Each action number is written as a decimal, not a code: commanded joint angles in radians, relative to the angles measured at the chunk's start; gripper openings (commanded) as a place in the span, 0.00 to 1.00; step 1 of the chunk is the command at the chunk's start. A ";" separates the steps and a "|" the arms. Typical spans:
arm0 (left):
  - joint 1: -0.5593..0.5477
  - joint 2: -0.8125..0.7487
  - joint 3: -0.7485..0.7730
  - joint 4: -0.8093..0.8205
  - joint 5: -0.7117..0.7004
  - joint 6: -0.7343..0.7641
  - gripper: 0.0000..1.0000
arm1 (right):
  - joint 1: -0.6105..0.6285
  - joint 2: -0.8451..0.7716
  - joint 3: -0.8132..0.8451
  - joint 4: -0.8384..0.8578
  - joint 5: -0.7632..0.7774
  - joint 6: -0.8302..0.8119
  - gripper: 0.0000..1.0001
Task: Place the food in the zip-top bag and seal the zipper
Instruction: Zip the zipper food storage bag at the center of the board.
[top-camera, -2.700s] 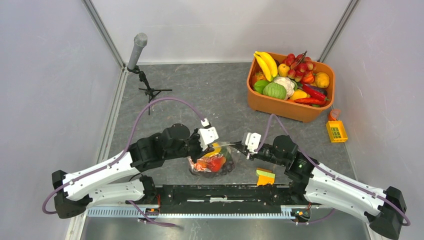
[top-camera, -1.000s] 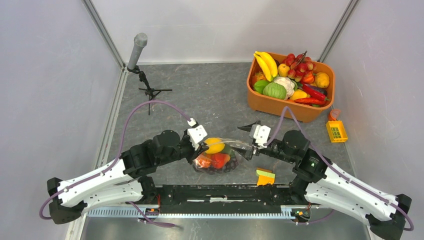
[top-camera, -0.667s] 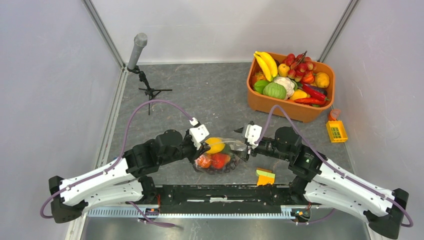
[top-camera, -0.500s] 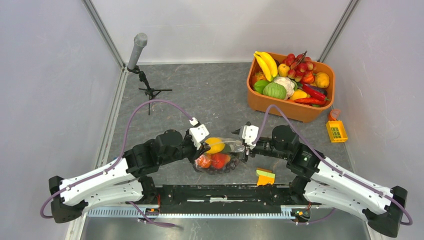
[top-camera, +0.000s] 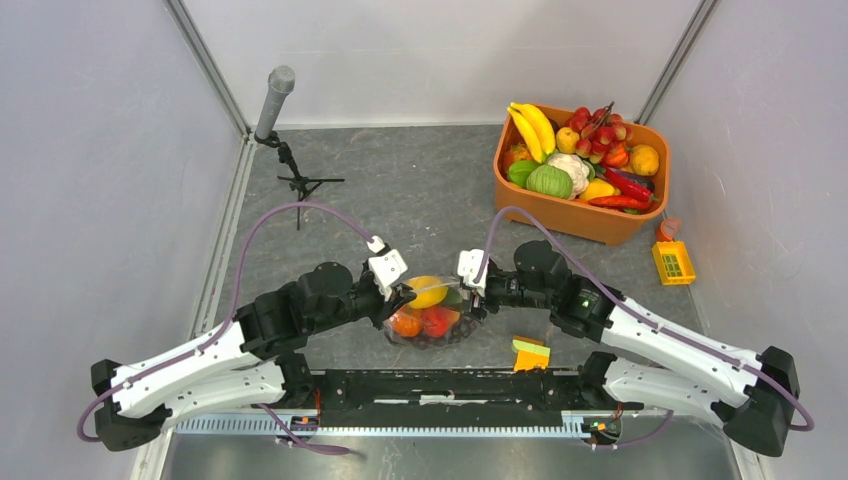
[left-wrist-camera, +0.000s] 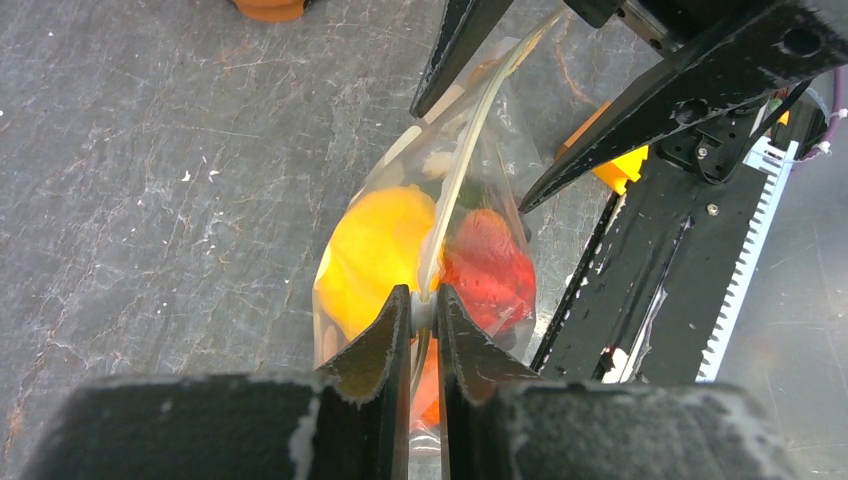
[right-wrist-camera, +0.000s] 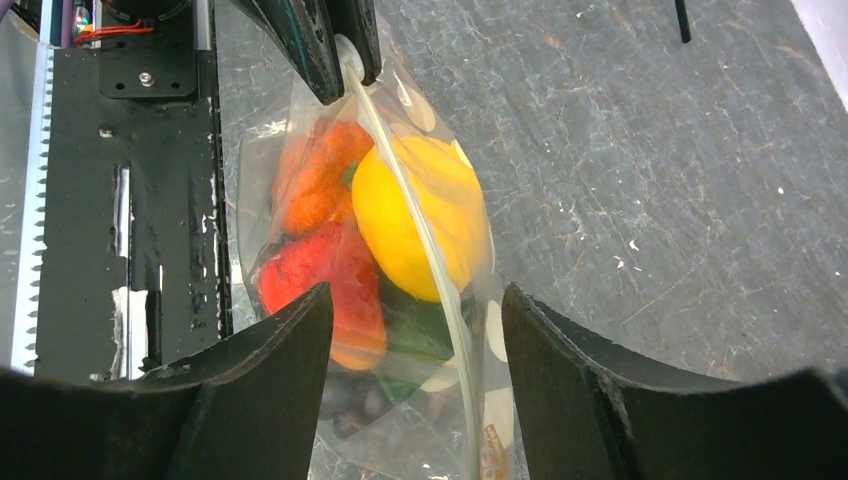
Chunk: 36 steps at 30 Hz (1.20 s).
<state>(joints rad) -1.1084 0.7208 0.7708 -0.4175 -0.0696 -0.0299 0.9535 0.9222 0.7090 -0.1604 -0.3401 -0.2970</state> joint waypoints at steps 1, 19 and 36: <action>-0.001 -0.020 0.002 0.043 -0.006 -0.024 0.02 | 0.000 0.015 0.039 0.022 -0.013 -0.010 0.66; 0.000 -0.028 -0.013 0.075 -0.047 0.003 0.02 | 0.000 -0.033 -0.013 0.152 -0.011 0.113 0.78; 0.000 0.004 0.026 0.054 -0.121 -0.023 0.02 | -0.001 -0.104 -0.143 0.371 -0.004 0.182 0.80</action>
<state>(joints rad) -1.1080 0.7250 0.7643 -0.4110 -0.1673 -0.0296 0.9535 0.8379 0.5217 0.1738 -0.3649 -0.1200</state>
